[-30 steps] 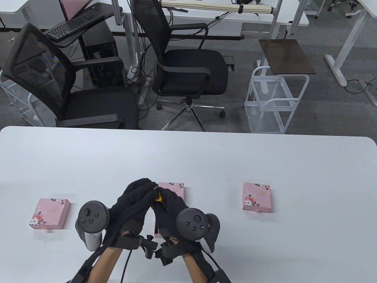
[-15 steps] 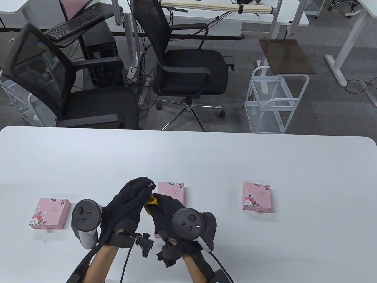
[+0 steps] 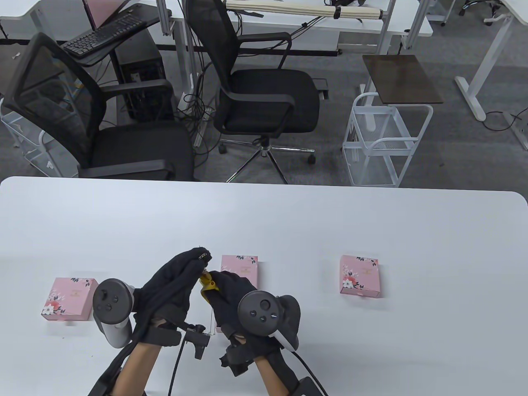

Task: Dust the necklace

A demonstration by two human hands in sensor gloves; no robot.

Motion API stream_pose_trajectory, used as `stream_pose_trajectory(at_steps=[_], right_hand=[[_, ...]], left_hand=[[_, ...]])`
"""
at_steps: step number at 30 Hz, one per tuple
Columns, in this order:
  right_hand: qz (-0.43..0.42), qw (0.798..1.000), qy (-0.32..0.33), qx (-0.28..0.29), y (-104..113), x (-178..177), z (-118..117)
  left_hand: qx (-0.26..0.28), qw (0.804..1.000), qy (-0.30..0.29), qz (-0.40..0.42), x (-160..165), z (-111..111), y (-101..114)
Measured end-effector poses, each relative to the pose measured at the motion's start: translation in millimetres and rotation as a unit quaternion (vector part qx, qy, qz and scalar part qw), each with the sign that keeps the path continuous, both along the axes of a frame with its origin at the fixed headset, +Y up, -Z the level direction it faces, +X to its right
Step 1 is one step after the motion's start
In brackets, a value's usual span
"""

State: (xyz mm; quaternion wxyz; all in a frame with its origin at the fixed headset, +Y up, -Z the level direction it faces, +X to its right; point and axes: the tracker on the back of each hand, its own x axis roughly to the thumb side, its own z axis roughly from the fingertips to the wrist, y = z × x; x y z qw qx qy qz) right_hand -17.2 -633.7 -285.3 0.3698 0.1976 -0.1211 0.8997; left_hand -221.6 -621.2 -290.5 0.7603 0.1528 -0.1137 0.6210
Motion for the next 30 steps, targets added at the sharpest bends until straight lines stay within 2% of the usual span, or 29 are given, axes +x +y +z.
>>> stream_pose_trajectory(at_steps=[5,10,13,19,21,23,26,30], right_hand=[[0.005,1.0,0.016,-0.017,-3.0,-3.8,-0.8],[0.014,1.0,0.002,-0.01,-5.1,-4.0,-0.8],[-0.002,0.999,0.014,-0.034,-8.9,-5.6,-2.8],[0.042,0.999,0.004,-0.019,-10.5,-8.2,-2.6],[0.027,0.999,0.01,-0.038,-13.9,-10.2,-3.8],[0.047,0.997,0.023,-0.049,-16.3,-12.7,-5.1],[0.079,0.996,0.005,-0.035,-19.2,-14.5,-5.5],[0.082,0.996,0.003,-0.046,-26.7,-18.5,-6.7]], left_hand=[[0.005,1.0,0.007,0.002,-1.3,1.7,1.8],[0.01,1.0,0.004,0.009,-3.3,2.1,3.7],[0.015,1.0,0.002,0.014,-6.8,3.4,6.6],[0.02,0.999,0.002,0.025,-12.6,4.5,10.3],[0.022,0.999,0.002,0.033,-14.7,5.3,11.7],[0.025,0.999,0.003,0.037,-17.2,6.5,13.6],[0.03,0.999,0.004,0.041,-19.6,7.8,15.8],[0.032,0.998,0.003,0.047,-22.2,8.9,18.3]])
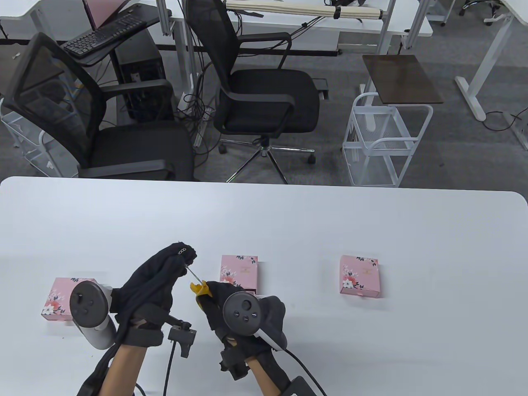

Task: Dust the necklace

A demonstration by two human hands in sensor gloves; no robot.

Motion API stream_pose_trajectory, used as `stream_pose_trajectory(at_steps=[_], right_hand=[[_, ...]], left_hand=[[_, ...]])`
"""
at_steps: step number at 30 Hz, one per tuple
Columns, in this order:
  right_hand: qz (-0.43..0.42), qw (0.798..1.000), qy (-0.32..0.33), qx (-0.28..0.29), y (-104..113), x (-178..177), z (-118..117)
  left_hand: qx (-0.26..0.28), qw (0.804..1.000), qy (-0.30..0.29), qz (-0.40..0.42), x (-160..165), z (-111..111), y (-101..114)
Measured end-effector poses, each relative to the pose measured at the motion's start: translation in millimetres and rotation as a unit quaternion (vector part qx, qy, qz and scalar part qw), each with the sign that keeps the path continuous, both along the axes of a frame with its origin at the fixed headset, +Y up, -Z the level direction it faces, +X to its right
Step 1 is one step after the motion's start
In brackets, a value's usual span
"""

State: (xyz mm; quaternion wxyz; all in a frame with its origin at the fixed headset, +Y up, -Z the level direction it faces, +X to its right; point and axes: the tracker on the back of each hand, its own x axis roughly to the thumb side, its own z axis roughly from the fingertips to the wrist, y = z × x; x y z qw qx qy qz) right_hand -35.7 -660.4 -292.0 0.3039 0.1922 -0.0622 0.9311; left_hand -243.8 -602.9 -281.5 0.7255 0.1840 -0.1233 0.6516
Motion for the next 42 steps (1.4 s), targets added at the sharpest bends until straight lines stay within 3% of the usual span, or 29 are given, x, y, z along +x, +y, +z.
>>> stream_pose_trajectory(at_steps=[3,8,17,21,25,30,42], right_hand=[[0.052,0.999,0.009,0.01,-3.4,-5.1,-0.3],[0.017,0.999,0.021,-0.043,-16.1,-7.3,-4.6],[0.039,0.996,0.033,-0.074,-28.5,-11.6,-8.3],[0.079,0.994,0.031,-0.061,-28.5,-15.2,-6.7],[0.054,0.992,0.04,-0.103,-33.4,-18.0,-6.3],[0.093,0.991,0.04,-0.083,-32.5,-23.1,-3.1],[0.128,0.986,0.043,-0.095,-36.3,-27.5,-1.8]], left_hand=[[0.001,1.0,0.005,-0.014,-1.1,-0.9,-0.4],[0.003,1.0,0.003,-0.002,-3.9,0.1,2.2],[0.011,1.0,0.011,0.015,-14.6,2.1,6.8],[0.018,1.0,0.02,0.003,-13.7,4.3,9.4],[0.024,0.999,0.023,0.007,-12.8,6.7,11.2],[0.027,0.999,0.031,0.0,-12.9,7.9,11.8],[0.027,0.999,0.033,-0.006,-9.7,7.5,10.4]])
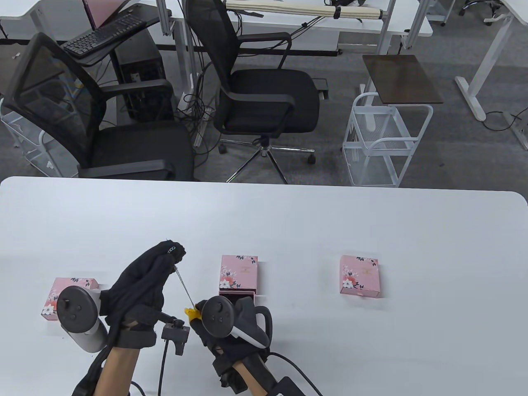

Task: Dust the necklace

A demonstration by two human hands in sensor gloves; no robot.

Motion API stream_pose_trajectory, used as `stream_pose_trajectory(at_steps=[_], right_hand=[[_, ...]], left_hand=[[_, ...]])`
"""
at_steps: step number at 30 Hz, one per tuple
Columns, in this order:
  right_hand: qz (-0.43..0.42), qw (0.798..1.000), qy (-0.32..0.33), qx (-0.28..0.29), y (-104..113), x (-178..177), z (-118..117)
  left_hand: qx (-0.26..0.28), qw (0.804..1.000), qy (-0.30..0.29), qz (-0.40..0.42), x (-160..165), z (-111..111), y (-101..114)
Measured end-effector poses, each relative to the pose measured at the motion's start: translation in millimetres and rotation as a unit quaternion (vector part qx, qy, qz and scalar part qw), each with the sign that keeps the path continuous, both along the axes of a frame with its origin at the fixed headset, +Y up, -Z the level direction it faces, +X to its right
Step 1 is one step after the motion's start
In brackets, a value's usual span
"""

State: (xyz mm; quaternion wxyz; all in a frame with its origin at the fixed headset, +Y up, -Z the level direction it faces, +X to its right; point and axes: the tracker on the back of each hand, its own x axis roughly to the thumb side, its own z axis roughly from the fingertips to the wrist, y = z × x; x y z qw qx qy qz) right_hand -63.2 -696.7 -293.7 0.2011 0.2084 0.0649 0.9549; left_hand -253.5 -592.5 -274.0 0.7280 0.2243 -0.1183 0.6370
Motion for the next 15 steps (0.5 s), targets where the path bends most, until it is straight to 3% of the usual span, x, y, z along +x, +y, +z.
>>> stream_pose_trajectory(at_steps=[15], right_hand=[[0.022,0.999,0.016,-0.019,-1.9,-3.1,2.0]], left_hand=[[-0.004,1.0,-0.003,0.003,1.4,-0.2,0.4]])
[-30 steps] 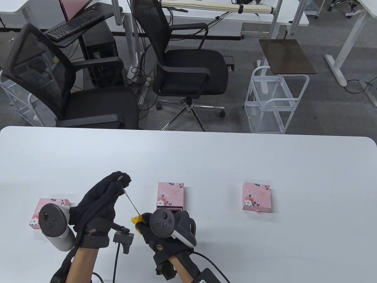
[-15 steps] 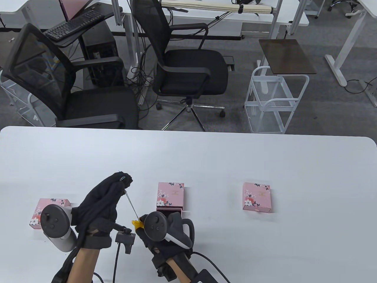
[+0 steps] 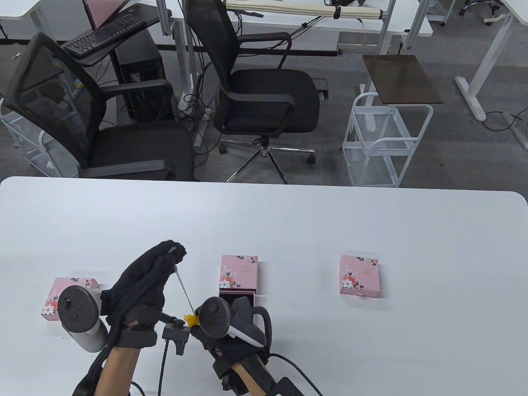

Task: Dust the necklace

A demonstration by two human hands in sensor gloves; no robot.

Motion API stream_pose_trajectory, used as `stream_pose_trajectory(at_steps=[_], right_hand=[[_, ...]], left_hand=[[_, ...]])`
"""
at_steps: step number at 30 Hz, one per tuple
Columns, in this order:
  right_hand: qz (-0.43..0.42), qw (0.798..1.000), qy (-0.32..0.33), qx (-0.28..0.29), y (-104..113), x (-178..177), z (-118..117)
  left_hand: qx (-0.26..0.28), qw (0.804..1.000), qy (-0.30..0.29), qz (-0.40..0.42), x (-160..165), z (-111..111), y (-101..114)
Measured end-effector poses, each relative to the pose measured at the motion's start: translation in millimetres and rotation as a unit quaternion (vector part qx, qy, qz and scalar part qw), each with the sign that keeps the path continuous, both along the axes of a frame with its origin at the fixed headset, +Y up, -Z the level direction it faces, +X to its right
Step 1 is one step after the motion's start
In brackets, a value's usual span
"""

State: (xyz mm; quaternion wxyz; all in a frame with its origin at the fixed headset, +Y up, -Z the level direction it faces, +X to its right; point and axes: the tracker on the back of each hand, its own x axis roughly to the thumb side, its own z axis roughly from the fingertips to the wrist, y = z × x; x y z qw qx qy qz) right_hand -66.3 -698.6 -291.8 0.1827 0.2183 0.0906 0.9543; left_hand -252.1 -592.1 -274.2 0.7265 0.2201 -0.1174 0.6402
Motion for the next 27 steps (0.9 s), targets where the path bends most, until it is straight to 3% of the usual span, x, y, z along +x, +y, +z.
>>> stream_pose_trajectory(at_steps=[8,27], right_hand=[[-0.032,0.999,0.006,-0.015,-3.5,-0.1,0.1],[-0.005,0.999,0.029,-0.03,-9.3,-5.3,4.5]], left_hand=[[-0.004,1.0,0.009,0.022,-12.3,0.6,2.4],[0.008,0.999,0.008,0.032,-16.0,3.1,5.8]])
